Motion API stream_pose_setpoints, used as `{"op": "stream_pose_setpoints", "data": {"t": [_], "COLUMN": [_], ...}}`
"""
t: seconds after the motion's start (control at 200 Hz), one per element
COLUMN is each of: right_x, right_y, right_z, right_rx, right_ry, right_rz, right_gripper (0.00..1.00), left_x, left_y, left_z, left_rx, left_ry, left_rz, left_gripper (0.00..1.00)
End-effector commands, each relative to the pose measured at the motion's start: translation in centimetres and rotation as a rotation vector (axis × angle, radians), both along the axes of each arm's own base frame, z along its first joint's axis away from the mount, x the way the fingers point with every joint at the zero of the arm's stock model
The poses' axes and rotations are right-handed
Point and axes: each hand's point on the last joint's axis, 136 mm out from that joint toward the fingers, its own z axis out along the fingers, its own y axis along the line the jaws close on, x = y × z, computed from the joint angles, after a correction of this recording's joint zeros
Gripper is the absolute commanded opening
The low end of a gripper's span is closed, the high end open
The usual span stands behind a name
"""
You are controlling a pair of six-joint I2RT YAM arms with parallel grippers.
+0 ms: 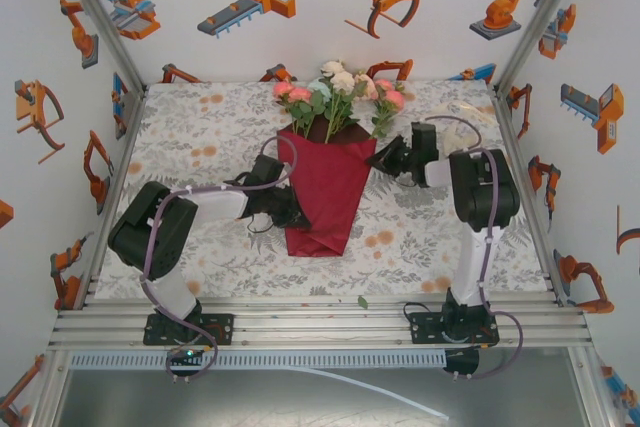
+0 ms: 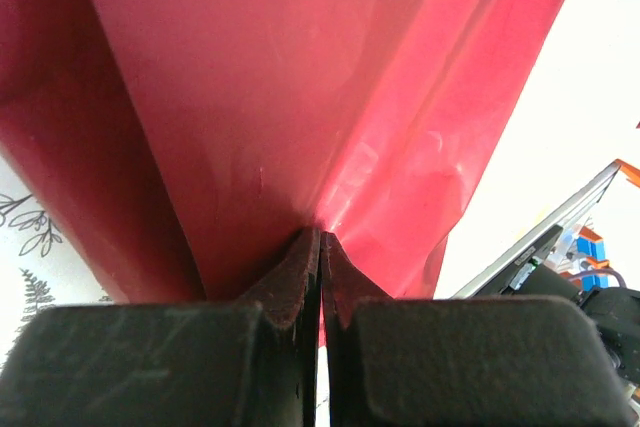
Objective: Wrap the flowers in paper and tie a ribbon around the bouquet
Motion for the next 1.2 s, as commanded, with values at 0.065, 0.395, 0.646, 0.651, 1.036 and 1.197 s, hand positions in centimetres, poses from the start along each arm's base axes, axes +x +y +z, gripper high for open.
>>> {"op": "stream_pose_setpoints", "data": {"t": [0.065, 0.395, 0.646, 0.651, 1.036, 1.197], "right_x": [3.2, -3.1, -15.1, -15.3, -21.4, -21.6], "right_y": [-3.1, -0.2, 4.8, 4.8, 11.9, 11.9], "right_z": [-0.9, 10.5, 7.7, 7.6, 2.5, 0.5], "right_rx": [-0.044, -0.092, -0.138, -0.139, -0.045, -0.025], "right_ry": [0.037, -0.137, -0.021, -0.017, 0.112, 0.166], "right_rz": [-0.096, 0.082, 0.266, 0.269, 0.440, 0.422], "right_gripper": [0.11, 0.14, 0.14, 0.14, 0.12, 0.12], "left_x": [-0.5, 1.7, -1.1, -1.2, -2.6, -3.2], "left_y": [0.5, -1.5, -5.1, -5.2, -3.0, -2.2], "left_z": [0.5, 8.0, 10.0, 10.0, 0.2, -0.9], "left_rx": [0.007, -0.092, -0.129, -0.129, 0.097, 0.108], "left_ry": [-0.020, -0.199, -0.227, -0.224, -0.120, -0.098], "left_rz": [-0.019, -0.057, -0.210, -0.212, -0.176, -0.155], "left_gripper": [0.09, 0.20, 0.24, 0.24, 0.19, 0.18]}}
